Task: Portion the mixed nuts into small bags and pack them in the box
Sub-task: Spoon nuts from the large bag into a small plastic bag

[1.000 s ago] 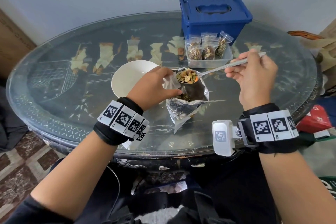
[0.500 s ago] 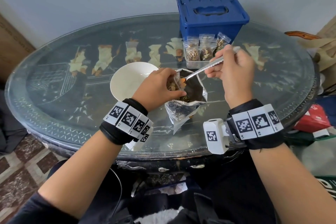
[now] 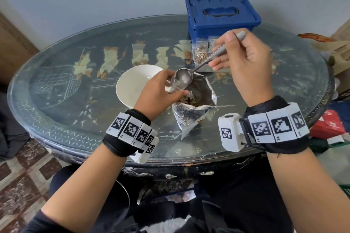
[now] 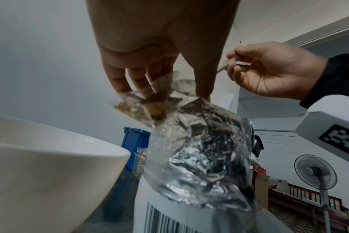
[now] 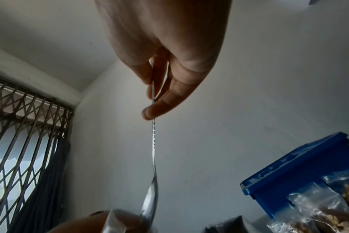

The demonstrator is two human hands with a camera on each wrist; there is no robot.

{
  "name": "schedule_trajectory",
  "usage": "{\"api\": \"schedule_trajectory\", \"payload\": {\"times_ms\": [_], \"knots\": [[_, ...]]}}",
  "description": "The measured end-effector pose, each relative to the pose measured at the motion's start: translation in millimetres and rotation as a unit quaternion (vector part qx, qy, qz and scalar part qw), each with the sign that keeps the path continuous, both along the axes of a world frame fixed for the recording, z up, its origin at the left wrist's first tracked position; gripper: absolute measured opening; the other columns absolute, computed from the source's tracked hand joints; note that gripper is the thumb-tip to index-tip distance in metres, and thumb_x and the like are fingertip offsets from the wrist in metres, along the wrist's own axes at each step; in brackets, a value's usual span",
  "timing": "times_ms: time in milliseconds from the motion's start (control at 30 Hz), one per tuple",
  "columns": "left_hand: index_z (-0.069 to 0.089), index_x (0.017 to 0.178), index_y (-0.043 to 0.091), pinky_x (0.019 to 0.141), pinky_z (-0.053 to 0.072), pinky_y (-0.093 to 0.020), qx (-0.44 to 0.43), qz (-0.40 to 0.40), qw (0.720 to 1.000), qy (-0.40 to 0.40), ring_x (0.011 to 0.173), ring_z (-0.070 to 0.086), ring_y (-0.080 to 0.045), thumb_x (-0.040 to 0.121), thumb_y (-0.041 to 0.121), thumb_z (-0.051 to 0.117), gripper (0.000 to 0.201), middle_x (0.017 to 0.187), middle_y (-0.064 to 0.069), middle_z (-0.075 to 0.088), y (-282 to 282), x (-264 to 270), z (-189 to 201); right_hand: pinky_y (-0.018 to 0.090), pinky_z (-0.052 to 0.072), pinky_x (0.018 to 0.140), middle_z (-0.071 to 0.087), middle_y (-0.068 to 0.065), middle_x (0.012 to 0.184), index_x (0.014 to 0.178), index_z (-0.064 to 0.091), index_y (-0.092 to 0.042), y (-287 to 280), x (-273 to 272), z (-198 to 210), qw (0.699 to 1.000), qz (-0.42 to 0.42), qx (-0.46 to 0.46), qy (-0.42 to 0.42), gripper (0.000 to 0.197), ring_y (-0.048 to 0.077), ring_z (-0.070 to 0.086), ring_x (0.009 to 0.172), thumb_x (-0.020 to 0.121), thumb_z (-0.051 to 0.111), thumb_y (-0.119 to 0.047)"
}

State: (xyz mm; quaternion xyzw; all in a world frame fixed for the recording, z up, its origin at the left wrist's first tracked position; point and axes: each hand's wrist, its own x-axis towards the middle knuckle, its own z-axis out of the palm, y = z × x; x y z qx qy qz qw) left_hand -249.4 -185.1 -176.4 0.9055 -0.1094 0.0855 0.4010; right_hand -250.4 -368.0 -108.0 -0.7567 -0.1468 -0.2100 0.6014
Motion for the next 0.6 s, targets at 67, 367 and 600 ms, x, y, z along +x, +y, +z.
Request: {"api": "schedule_trajectory", "payload": {"times_ms": [67,367,600], "knots": [[0.055,0.109,0.008,0.067,0.033,0.0,-0.01,0.011,1.0,0.006,0.083,0.047,-0.009,0.075,0.03,0.075,0.046,0.095,0.007,0.053,2,-2,-3,0.021,0.053,0.053,0.063,0.004,0.076,0.084,0.055,-0.016,-6,1,2,0.999,-0.022,0.022,-0.007,0.021,0.013,0.066,0.058,0.1,0.041,-0.016],[0.054,0.111,0.012,0.066,0.035,-0.002,-0.057,0.047,0.996,0.044,0.089,0.051,-0.012,0.078,0.033,0.072,0.044,0.099,0.007,0.056,6,-11,-18,0.024,0.054,0.057,0.062,-0.003,0.064,0.086,0.06,-0.011,-8,0,-50,0.989,-0.103,-0.1,-0.031,0.026,0.008,0.064,0.059,0.096,0.04,-0.025],[0.052,0.115,0.011,0.067,0.038,-0.004,-0.072,0.053,0.994,0.056,0.089,0.05,-0.009,0.08,0.033,0.07,0.045,0.104,0.005,0.058,4,-15,-22,0.04,0.056,0.064,0.067,0.008,0.082,0.092,0.065,-0.002,0,-5,-89,0.977,-0.044,-0.202,-0.046,0.028,0.019,0.069,0.073,0.093,0.042,-0.019]]}}
